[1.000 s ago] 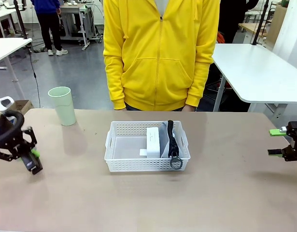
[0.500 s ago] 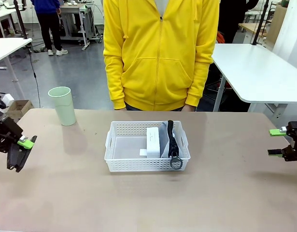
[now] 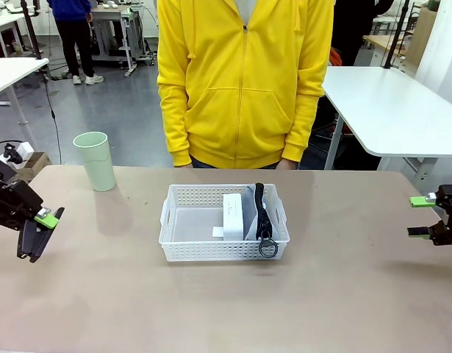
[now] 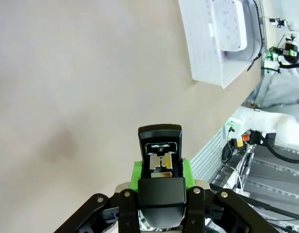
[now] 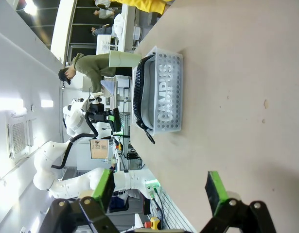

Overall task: Efficiently arrange items inside the basket to fit them all.
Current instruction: Pick up the Stapler and place it inside the Organizing basket.

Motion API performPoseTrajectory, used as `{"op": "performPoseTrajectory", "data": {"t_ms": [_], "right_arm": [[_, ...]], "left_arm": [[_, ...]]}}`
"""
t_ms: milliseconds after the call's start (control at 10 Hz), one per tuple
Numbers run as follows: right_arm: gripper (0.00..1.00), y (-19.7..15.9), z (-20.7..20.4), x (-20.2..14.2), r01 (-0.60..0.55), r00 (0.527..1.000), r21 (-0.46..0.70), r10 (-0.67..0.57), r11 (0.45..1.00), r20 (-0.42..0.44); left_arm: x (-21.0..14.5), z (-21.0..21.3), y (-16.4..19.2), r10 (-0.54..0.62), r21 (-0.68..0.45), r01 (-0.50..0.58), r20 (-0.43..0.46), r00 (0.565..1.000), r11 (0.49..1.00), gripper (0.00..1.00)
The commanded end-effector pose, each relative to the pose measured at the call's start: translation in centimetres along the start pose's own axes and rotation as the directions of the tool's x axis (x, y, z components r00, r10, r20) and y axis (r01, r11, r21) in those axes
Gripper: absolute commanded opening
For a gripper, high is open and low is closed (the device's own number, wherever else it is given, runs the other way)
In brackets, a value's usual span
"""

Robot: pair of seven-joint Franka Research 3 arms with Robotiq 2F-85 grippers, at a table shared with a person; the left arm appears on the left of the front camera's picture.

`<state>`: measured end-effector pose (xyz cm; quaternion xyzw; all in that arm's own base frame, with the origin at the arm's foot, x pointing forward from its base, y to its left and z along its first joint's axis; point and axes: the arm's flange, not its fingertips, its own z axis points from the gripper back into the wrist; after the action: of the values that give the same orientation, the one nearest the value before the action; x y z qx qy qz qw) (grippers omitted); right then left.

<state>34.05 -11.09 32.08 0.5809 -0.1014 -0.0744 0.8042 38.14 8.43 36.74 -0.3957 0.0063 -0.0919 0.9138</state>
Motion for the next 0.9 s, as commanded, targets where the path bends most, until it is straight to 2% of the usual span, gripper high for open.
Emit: {"op": "performPoseTrajectory", "data": {"t_ms": [0, 100, 200, 300, 400, 500, 600, 700, 800], "right_arm": [[1.00, 0.3, 0.0, 0.1, 0.001, 1.000, 0.015, -0.001, 1.000, 0.013], [1.00, 0.3, 0.0, 0.1, 0.001, 1.000, 0.015, -0.001, 1.000, 0.013], [1.00, 0.3, 0.0, 0.1, 0.001, 1.000, 0.015, -0.001, 1.000, 0.013], [1.00, 0.3, 0.0, 0.1, 0.001, 1.000, 0.015, -0.001, 1.000, 0.013], [1.00, 0.3, 0.0, 0.1, 0.001, 1.000, 0.015, -0.001, 1.000, 0.013], [1.00, 0.3, 0.0, 0.1, 0.001, 1.000, 0.015, -0.001, 1.000, 0.013], [1.00, 0.3, 0.0, 0.1, 0.001, 1.000, 0.015, -0.001, 1.000, 0.013], [1.00, 0.3, 0.0, 0.1, 0.001, 1.000, 0.015, -0.001, 1.000, 0.013], [1.00, 0.3, 0.0, 0.1, 0.001, 1.000, 0.015, -0.001, 1.000, 0.013]], "left_arm": [[-0.7, 0.5, 0.0, -0.010, -0.017, 0.009, -0.003, 1.000, 1.000, 0.00], [0.0, 0.0, 0.0, 0.000, 0.000, 0.000, 0.000, 1.000, 1.000, 0.37], [-0.3, -0.5, -0.4, -0.051, 0.053, 0.046, 0.094, 0.994, 0.998, 0.37], [0.6, -1.0, -3.4, -0.082, 0.049, 0.077, 0.112, 0.990, 0.996, 0.37], [1.9, -2.0, -7.3, -0.099, 0.085, 0.091, 0.101, 0.990, 0.992, 0.37], [3.4, -3.5, -10.8, -0.021, 0.184, 0.015, 0.028, 0.999, 0.983, 0.37], [4.9, -5.1, -14.2, -0.033, 0.247, 0.031, 0.002, 0.999, 0.968, 0.37], [6.8, -6.7, -17.3, 0.004, 0.282, 0.002, -0.019, 1.000, 0.960, 0.37], [8.3, -7.8, -19.7, -0.049, 0.354, 0.039, 0.019, 0.999, 0.935, 0.37]]}}
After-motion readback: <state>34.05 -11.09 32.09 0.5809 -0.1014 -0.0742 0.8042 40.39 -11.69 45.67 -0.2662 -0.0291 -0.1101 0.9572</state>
